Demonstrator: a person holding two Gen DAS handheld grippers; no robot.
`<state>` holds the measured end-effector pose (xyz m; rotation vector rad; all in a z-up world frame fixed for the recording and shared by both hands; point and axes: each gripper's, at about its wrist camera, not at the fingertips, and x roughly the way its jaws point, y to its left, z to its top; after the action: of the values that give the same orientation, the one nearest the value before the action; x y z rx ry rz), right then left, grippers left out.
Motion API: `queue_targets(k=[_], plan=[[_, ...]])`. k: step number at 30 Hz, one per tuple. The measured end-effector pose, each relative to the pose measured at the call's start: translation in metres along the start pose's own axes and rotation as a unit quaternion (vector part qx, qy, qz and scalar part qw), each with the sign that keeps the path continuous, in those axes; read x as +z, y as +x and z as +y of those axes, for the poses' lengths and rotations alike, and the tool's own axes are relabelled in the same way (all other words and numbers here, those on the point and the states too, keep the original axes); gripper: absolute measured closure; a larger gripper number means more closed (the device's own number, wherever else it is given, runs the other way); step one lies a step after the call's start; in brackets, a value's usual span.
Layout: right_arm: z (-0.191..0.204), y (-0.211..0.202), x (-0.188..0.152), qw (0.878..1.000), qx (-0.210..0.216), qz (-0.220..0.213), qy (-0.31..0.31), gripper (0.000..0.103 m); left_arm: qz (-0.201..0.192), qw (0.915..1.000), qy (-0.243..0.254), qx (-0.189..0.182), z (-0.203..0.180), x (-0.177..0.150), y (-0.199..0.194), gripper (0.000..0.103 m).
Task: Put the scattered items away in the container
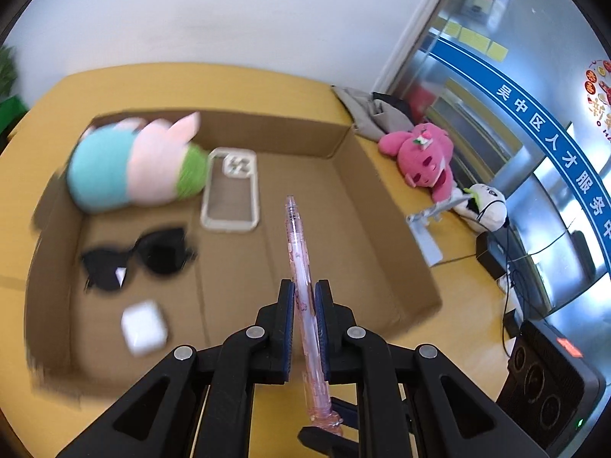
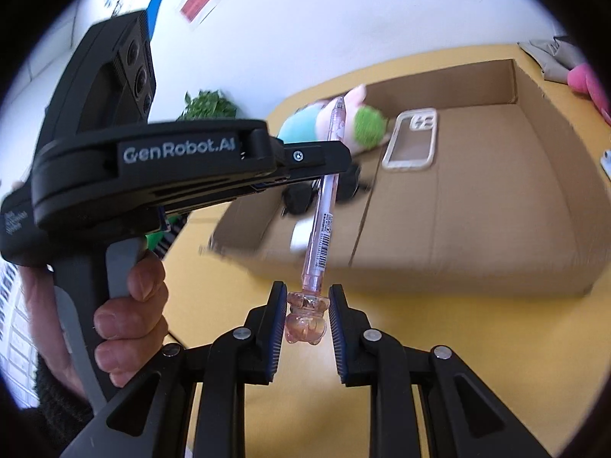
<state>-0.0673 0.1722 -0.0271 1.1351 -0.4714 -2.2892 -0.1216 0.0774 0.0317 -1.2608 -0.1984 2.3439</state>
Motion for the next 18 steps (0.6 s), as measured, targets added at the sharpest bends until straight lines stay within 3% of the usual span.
queue_targets(k=[9,18], plan=[[-0.050,0.011,0.094,0.999,-0.040,0.023,0.013,0.082,0.045,0.9973,-0.007,-0.058,0.001,0.097,0.061,0.091],[-0.109,0.057,0.143,0.995,-0.036,0.070,0.060,0.082,0.100,0.9923,-0.041,-0.061,0.024,0.145,0.142,0.091]])
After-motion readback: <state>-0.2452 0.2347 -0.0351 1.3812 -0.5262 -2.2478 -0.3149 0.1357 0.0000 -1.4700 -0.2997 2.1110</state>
